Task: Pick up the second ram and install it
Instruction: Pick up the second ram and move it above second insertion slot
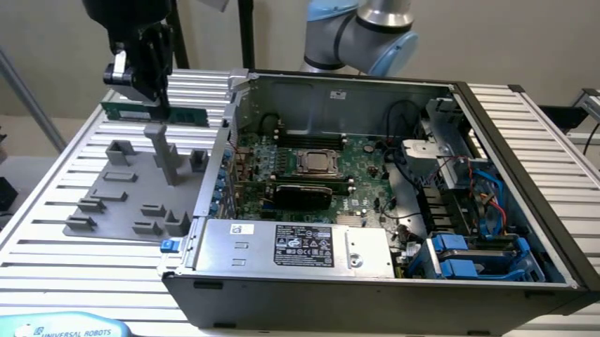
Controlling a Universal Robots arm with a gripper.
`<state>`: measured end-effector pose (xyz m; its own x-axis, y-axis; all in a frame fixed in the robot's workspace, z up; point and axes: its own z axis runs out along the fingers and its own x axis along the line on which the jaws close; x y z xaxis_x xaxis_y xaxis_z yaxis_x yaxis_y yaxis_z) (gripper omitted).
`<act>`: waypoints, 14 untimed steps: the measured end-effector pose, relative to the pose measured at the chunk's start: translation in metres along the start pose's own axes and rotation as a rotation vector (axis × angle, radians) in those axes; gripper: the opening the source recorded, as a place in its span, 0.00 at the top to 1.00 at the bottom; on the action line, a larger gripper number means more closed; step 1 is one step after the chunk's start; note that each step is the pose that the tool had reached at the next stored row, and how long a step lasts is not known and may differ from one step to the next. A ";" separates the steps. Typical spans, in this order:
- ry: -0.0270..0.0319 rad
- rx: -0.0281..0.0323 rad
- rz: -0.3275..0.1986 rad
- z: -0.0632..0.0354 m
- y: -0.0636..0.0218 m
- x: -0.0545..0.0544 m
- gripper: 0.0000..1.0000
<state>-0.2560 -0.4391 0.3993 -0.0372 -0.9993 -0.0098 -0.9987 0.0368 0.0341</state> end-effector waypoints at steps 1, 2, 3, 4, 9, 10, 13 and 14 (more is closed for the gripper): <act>0.0000 0.0000 0.000 -0.0016 -0.0049 0.000 0.86; 0.0001 -0.0001 0.000 -0.0029 -0.0093 0.000 0.86; 0.0000 0.0000 0.000 -0.0040 -0.0138 -0.001 0.86; -0.0001 -0.0001 0.000 -0.0050 -0.0183 -0.001 0.86; -0.0014 -0.0001 0.000 -0.0074 -0.0408 -0.002 0.86; -0.0019 -0.0001 0.000 -0.0077 -0.0457 -0.002 0.86; -0.0033 -0.0002 0.000 -0.0081 -0.0591 -0.002 0.86; -0.0043 -0.0002 0.000 -0.0083 -0.0636 -0.002 0.86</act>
<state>-0.1921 -0.4392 0.4055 -0.0372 -0.9992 -0.0141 -0.9987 0.0367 0.0343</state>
